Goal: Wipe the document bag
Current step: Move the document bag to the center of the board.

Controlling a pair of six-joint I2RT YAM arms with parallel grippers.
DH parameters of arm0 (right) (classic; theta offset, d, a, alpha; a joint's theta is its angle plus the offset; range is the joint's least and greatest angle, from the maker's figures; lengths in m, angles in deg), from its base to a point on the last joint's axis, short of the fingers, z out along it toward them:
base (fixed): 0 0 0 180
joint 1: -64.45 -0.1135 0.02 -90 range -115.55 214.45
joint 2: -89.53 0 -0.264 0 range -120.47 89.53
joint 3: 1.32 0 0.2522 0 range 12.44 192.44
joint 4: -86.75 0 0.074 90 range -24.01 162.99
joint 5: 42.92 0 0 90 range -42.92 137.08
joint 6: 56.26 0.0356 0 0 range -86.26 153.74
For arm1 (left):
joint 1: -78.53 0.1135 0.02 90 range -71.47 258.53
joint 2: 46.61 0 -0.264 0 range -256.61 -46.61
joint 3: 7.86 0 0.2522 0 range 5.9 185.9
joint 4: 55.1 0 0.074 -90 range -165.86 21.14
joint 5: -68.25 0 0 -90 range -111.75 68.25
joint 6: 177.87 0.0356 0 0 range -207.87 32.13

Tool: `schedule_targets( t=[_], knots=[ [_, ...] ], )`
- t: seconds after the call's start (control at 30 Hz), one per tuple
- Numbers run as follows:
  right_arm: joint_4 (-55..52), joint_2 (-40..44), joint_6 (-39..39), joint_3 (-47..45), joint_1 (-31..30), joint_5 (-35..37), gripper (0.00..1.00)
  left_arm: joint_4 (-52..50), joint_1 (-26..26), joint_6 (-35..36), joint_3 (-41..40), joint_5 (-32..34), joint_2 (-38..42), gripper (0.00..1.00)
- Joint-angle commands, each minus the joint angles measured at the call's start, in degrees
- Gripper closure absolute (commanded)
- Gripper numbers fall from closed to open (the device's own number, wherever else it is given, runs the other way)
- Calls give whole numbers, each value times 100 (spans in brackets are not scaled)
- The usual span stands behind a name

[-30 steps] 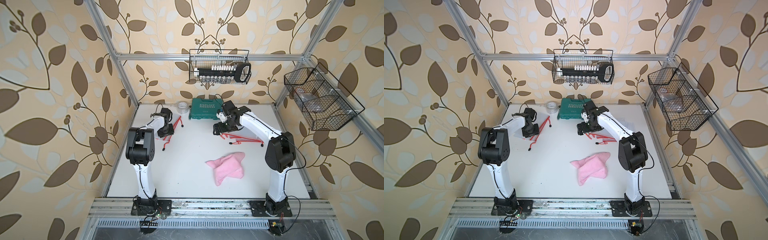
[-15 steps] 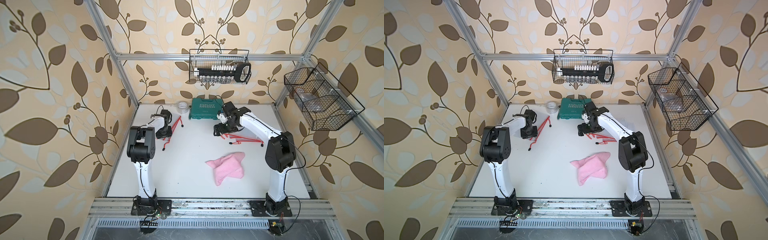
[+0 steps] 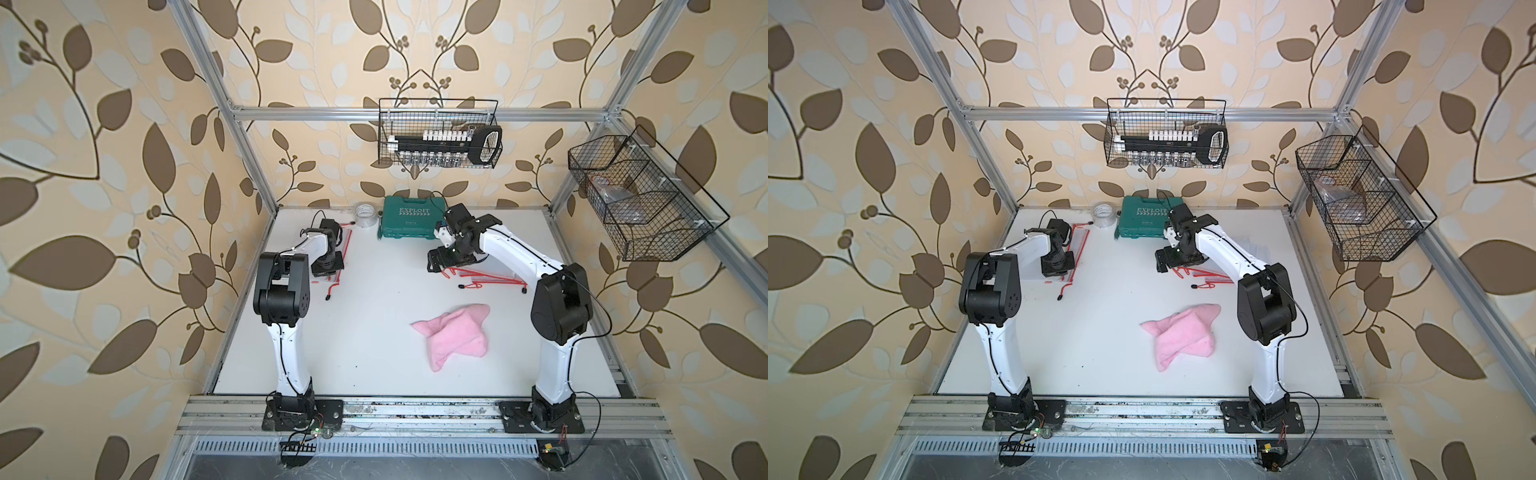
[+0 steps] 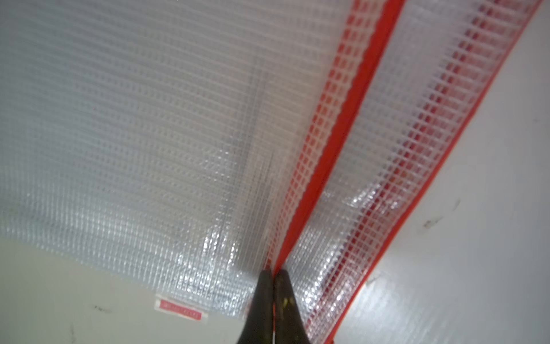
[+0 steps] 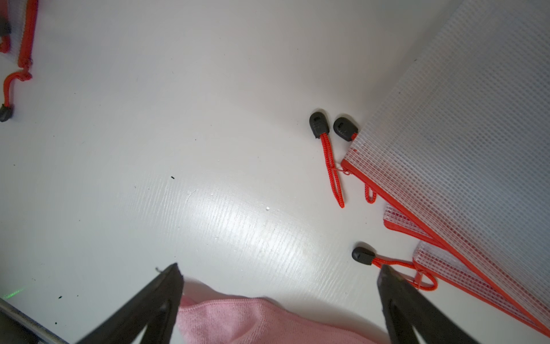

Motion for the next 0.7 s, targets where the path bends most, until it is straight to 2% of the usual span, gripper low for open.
schedule_targets(
  t=[0.0, 0.17, 0.33, 0.53, 0.67],
  knots=[
    [21, 184, 65, -138, 5, -35, 2, -333, 79, -68, -290, -215, -330, 100],
    [33, 176, 82, -150, -16, -78, 2, -112, 79, -12, -400, -135, 184, 100],
    [53, 159, 147, -91, -43, -239, 2, -38, 79, 170, -330, -20, 1078, 100],
    [151, 167, 301, -56, -77, -495, 2, -313, 58, 418, -235, -265, 1807, 100],
    [70, 257, 320, -64, -96, -494, 2, -577, -250, 565, -454, -393, 2239, 100]
  ],
)
